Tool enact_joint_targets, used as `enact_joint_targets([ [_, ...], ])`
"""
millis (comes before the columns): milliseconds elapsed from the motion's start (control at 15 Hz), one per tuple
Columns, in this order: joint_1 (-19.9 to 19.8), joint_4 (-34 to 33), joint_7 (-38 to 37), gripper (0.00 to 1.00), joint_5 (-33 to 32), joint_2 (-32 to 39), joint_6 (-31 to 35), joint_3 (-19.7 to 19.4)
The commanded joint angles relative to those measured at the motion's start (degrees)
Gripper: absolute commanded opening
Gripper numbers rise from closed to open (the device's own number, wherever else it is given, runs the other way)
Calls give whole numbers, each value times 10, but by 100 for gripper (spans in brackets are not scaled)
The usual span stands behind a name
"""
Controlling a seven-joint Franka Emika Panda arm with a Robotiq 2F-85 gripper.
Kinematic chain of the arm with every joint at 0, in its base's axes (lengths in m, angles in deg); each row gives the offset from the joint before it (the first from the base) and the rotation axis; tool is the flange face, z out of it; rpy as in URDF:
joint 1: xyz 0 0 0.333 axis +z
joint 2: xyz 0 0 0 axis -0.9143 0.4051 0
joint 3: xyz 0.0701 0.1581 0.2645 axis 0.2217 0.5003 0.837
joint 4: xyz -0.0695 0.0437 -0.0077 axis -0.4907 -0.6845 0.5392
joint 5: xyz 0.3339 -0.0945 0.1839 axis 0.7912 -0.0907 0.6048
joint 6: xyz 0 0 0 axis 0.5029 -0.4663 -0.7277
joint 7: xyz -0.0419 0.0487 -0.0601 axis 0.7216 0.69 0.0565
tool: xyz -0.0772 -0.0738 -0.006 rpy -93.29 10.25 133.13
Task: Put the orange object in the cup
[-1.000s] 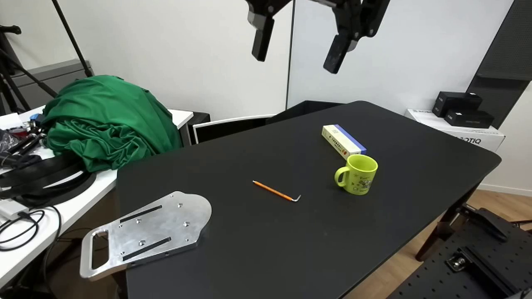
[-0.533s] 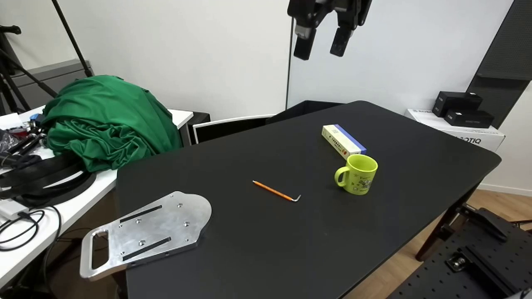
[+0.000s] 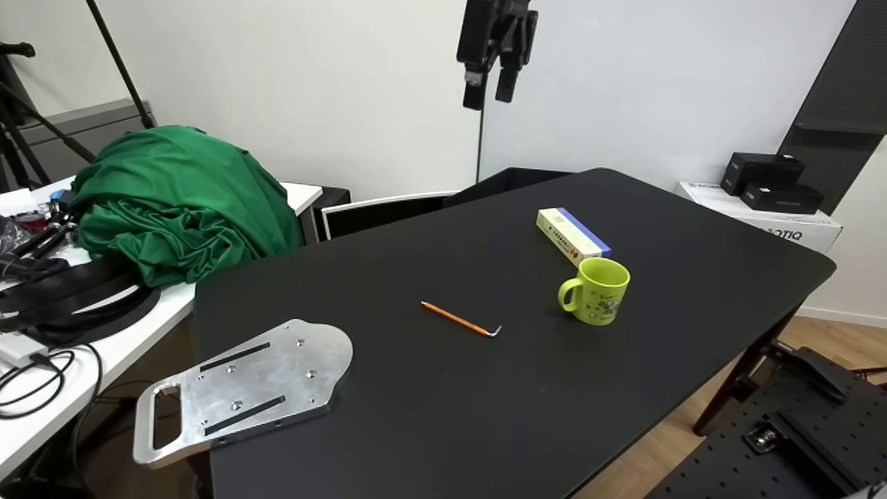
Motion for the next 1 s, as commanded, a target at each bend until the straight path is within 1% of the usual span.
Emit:
enact_joint_targets([
  [0,-8,-87,-20,100,-4,117,21,21],
  [133,-11,-82,-45,100,-3,141,61,31],
  [333,-16,-46,-84,100,0,163,151,38],
  [400,-18,-41,-94,100,6,172,165,40],
  [467,-20,-37,-115,100,-2,182,170,40],
  [533,-19,-32,-157,100,-20,187,170,38],
  [600,-24,-40,-99,100,-5,182,161,45],
  [733,-26,-34,-124,100,-10,193,168,44],
  [933,-26,-34,-131,100,-10,194,169,44],
])
